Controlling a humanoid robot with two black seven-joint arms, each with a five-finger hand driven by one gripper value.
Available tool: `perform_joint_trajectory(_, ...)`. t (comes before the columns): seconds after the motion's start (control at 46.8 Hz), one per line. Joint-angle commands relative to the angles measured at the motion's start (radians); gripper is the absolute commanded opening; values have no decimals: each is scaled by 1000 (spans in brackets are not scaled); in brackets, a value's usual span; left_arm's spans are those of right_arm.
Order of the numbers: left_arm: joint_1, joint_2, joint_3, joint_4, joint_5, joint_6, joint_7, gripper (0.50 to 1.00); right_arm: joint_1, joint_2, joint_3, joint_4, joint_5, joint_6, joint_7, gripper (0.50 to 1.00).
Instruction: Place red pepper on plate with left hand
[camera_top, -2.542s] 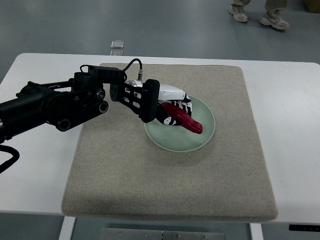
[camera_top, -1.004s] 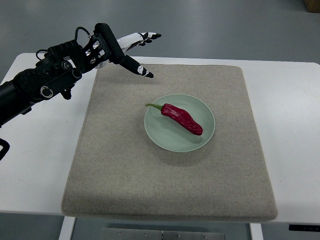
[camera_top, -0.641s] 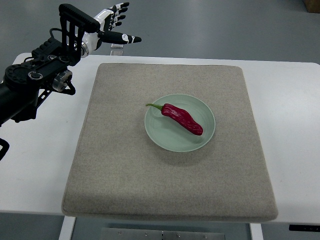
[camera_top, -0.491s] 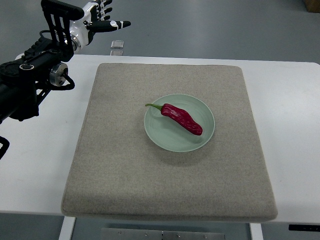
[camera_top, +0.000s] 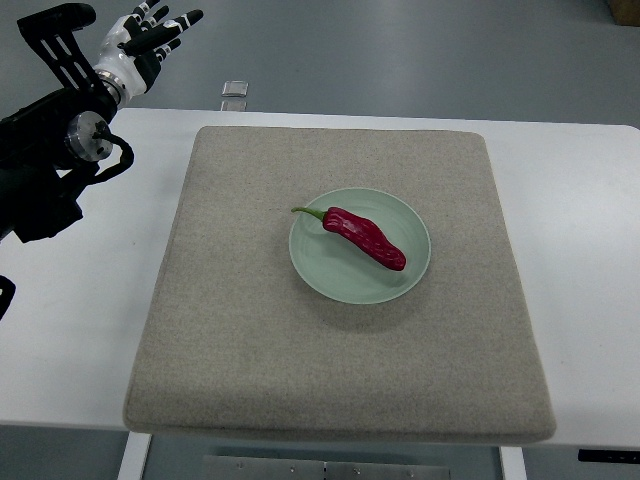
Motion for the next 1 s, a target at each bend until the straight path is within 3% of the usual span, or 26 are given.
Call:
perform_joint_trajectory(0.0, 2, -43, -7, 69, -19, -77, 0, 994, -1, 0, 0, 0, 0, -1, 0, 928)
perform_joint_trajectory(0.171, 7, -53, -33, 113, -24, -173, 0, 994, -1, 0, 0, 0, 0, 1, 0, 928)
perform_joint_trajectory(0.641, 65, -83, -119, 109, -88, -255, -3, 994, -1, 0, 0, 0, 0, 1, 0, 928)
perform_joint_trajectory(0.769, 70, -88, -134, 110, -90, -233, -2, 994, 0, 0, 0, 0, 0, 1, 0, 928)
perform_joint_trajectory(0.983, 70, -108, -162, 96, -90, -135, 3, 994, -1, 0, 0, 0, 0, 1, 0, 928)
